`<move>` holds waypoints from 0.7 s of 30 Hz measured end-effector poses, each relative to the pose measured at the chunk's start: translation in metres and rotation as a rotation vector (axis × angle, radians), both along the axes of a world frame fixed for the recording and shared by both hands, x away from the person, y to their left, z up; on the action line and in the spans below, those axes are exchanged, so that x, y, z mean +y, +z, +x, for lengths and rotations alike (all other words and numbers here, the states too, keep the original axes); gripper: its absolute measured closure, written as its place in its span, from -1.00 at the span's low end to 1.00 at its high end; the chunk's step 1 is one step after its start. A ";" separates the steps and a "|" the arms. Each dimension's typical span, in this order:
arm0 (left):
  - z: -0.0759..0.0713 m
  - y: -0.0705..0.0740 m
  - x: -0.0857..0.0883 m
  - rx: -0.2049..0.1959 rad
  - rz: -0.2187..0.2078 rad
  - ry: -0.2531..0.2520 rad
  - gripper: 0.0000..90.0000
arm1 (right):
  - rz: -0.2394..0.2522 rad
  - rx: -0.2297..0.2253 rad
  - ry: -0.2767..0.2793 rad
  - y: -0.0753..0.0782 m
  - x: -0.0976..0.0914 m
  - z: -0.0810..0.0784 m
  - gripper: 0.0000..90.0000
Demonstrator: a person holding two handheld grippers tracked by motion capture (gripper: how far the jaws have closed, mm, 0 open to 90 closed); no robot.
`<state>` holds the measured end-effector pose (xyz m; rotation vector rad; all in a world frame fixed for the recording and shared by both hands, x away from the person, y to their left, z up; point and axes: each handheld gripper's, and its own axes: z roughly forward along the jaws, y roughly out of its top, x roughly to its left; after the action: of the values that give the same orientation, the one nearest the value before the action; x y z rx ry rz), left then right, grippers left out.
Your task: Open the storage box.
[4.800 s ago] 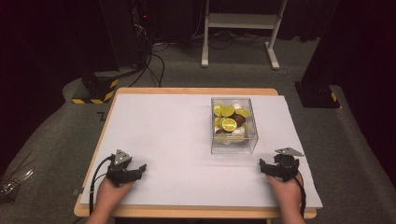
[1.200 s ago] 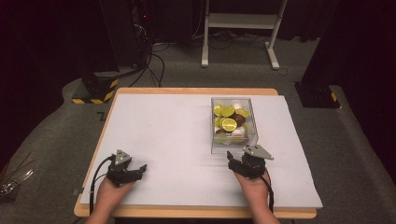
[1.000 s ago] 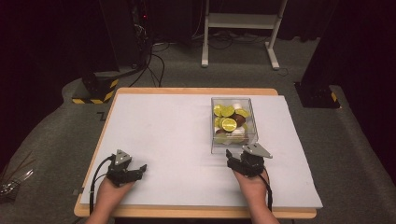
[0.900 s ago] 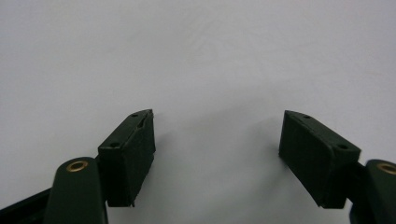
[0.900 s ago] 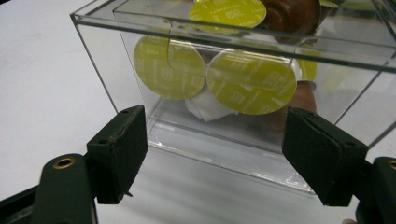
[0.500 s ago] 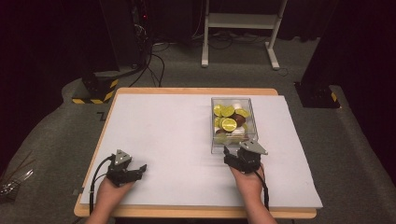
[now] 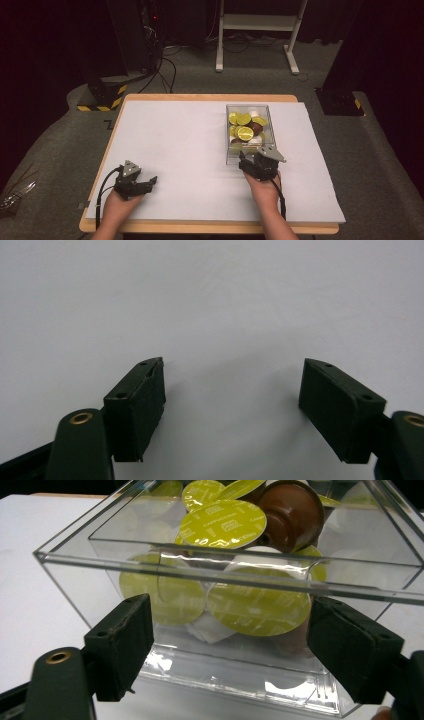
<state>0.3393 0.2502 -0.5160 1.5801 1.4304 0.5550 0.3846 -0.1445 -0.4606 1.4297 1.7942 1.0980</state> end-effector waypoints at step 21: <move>-0.001 -0.001 -0.003 -0.012 -0.021 0.019 -0.41 | -0.014 -0.024 -0.056 0.003 0.011 -0.001 -0.30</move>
<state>0.3385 0.2472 -0.5168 1.5456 1.4386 0.5578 0.3834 -0.1337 -0.4574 1.4438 1.7322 1.0676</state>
